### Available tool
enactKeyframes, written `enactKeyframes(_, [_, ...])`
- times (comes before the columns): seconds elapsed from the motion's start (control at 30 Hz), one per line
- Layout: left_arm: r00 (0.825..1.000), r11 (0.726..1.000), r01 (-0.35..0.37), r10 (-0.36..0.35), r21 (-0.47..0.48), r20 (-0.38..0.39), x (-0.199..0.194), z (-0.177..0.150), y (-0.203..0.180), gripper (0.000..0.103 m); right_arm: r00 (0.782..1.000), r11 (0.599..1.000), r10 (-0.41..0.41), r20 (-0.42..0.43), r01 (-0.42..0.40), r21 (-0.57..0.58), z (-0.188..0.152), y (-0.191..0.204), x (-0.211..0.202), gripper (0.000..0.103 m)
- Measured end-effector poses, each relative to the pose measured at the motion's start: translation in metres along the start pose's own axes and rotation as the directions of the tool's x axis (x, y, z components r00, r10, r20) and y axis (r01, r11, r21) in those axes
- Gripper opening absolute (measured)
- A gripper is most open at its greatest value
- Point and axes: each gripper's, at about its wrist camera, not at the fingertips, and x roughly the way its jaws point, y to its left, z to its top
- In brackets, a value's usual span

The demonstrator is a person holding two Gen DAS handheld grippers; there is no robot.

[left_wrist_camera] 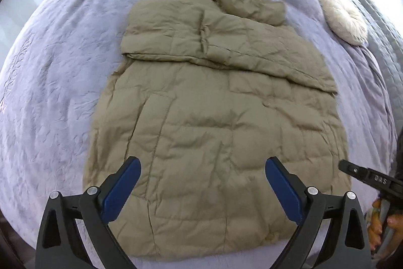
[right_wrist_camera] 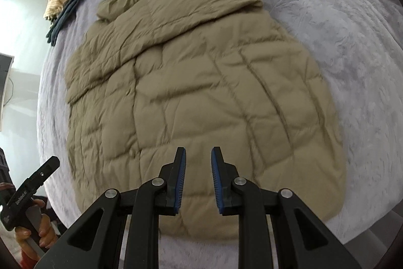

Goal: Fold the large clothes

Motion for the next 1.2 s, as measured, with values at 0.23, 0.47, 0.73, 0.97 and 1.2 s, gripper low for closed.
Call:
enactKeyframes(0.23, [0.994,0.996,-0.082,0.084,0.035,-0.066,0.001,-0.019,0.003,0.1,1.0,1.0,-0.004,-0.031,0.004,-0.004,-0.014,0.003,-0.008,0.023])
enactKeyframes(0.47, [0.991,0.992,-0.115,0.118,0.043,-0.068,-0.008,-0.034,0.006,0.1,0.997,1.0,0.004,-0.074,-0.004,-0.006,-0.027,-0.002,-0.013,0.053])
enactKeyframes(0.73, [0.982,0.987,-0.156,0.16,0.046,-0.104,-0.008,-0.048,0.016,0.1,0.996,0.999,0.024,-0.089,-0.02,0.037,-0.047,-0.015,-0.014,0.081])
enactKeyframes(0.97, [0.972,0.984,-0.177,0.177,0.016,-0.156,-0.002,-0.064,0.034,0.1,0.993,0.99,0.068,-0.093,-0.055,0.13,-0.055,-0.03,-0.012,0.091])
enactKeyframes(1.2, [0.963,0.986,-0.153,0.135,-0.065,-0.232,0.007,-0.089,0.062,0.1,0.99,0.979,0.107,-0.091,-0.089,0.183,-0.06,-0.041,-0.008,0.103])
